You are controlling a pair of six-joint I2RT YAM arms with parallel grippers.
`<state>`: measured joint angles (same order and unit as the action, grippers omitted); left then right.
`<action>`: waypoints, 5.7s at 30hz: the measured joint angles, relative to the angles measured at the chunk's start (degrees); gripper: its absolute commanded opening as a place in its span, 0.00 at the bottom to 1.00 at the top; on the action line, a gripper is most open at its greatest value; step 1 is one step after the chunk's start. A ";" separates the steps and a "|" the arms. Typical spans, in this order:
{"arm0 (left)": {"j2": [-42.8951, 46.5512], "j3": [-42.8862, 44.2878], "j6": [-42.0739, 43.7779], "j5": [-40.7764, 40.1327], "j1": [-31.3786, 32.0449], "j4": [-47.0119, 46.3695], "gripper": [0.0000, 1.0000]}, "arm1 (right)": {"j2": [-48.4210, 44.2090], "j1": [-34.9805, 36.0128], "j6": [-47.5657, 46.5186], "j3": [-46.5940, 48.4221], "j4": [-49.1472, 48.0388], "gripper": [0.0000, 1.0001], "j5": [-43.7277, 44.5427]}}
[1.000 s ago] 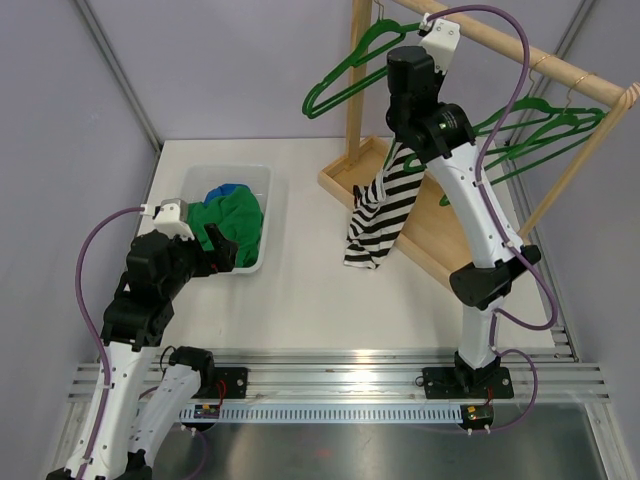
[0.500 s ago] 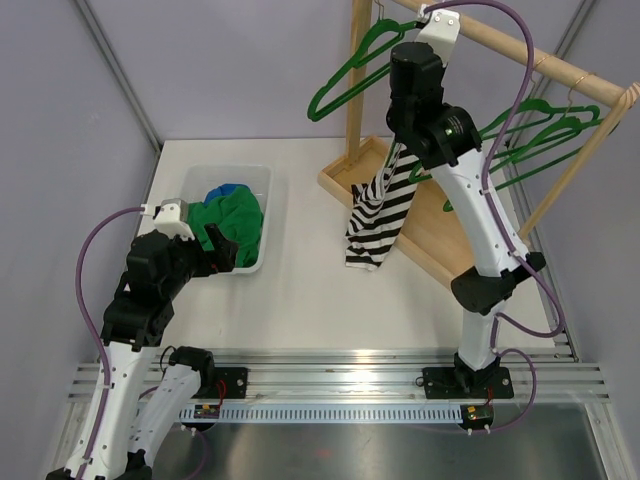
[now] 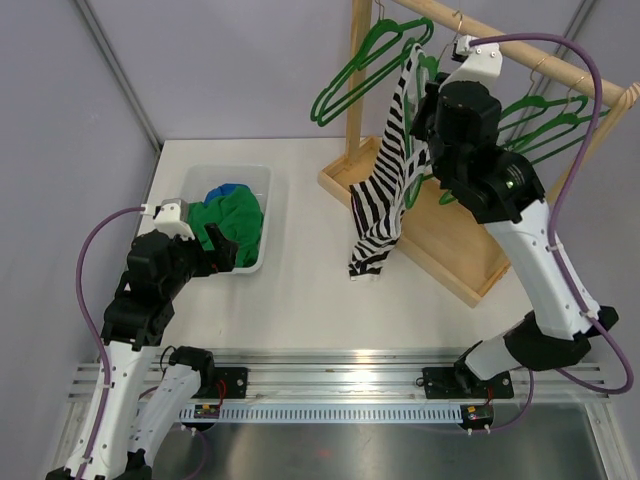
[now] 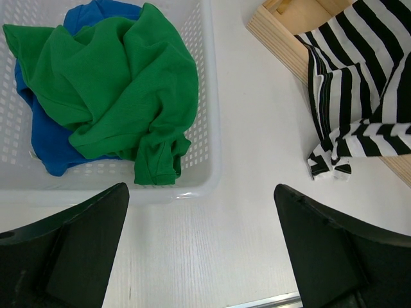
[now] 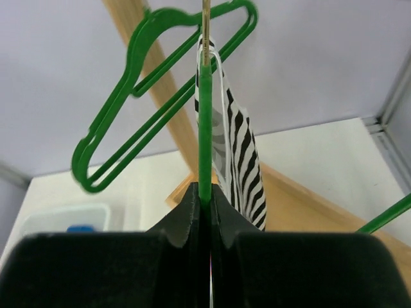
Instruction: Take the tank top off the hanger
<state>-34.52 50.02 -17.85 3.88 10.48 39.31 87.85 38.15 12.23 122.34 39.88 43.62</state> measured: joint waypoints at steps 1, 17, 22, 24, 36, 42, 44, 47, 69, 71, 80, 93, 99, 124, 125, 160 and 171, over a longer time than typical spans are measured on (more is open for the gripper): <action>-0.07 0.00 0.00 -0.17 0.00 0.00 0.99 | -1.66 0.00 0.68 -1.40 0.28 0.00 -1.84; -3.02 4.81 -6.25 4.92 2.93 -1.84 0.99 | -29.92 0.07 10.32 -39.63 2.34 0.00 -45.13; -4.61 6.67 -9.55 4.83 11.52 -6.14 0.99 | -32.79 0.11 14.10 -51.08 -2.80 0.00 -55.69; -6.27 7.30 -10.14 2.75 16.96 -7.39 0.99 | -32.59 0.11 15.08 -53.57 -4.46 0.00 -58.16; -18.97 8.41 -8.61 -17.38 37.92 -9.03 0.86 | -31.98 0.11 19.85 -58.53 -14.91 0.00 -68.63; -20.39 8.92 -7.15 -22.08 39.47 -9.01 0.40 | -32.02 0.11 19.96 -58.66 -15.43 0.00 -69.70; -20.33 8.96 -6.93 -23.08 39.54 -8.96 0.30 | -32.00 0.15 19.63 -58.66 -15.17 0.00 -69.22; -20.26 9.27 -6.88 -24.44 39.69 -8.59 0.03 | -31.78 0.15 19.02 -58.66 -14.93 0.00 -68.54; -18.10 15.61 -14.58 -34.25 29.24 10.16 0.00 | -45.55 0.37 1.31 -67.65 -13.97 0.00 -80.17; -17.70 15.52 -14.91 -32.00 29.07 9.81 0.00 | -47.28 0.37 0.11 -67.78 -13.16 0.00 -80.08; -15.61 13.20 -14.99 -24.90 26.75 8.24 0.00 | -50.58 0.37 -2.38 -68.39 -9.77 0.00 -75.43; -10.73 13.11 -12.35 -19.82 23.30 7.78 0.00 | -49.59 0.52 -0.94 -70.01 -14.56 0.00 -74.29; -12.52 10.34 -12.74 -18.34 23.39 7.50 0.00 | -55.69 0.52 -1.55 -72.70 -16.63 0.00 -74.47; -21.75 -5.68 -11.34 10.73 46.60 -16.02 0.00 | -46.47 0.52 13.68 -85.85 -72.39 0.00 -64.08; -23.32 -6.36 -11.34 9.84 48.37 -16.06 0.00 | -45.81 0.52 13.51 -85.79 -73.68 0.00 -64.04; -11.41 -10.19 -19.47 -12.00 60.87 -22.88 0.00 | -36.89 0.72 14.32 -89.94 -97.24 0.00 -59.56; -3.76 -13.90 -23.78 -24.35 60.85 -15.96 0.00 | -42.86 1.20 2.99 -96.28 -103.16 0.00 -50.27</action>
<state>-38.28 36.12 -41.63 -20.47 71.33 23.35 44.99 39.35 15.22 26.06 -63.29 -6.66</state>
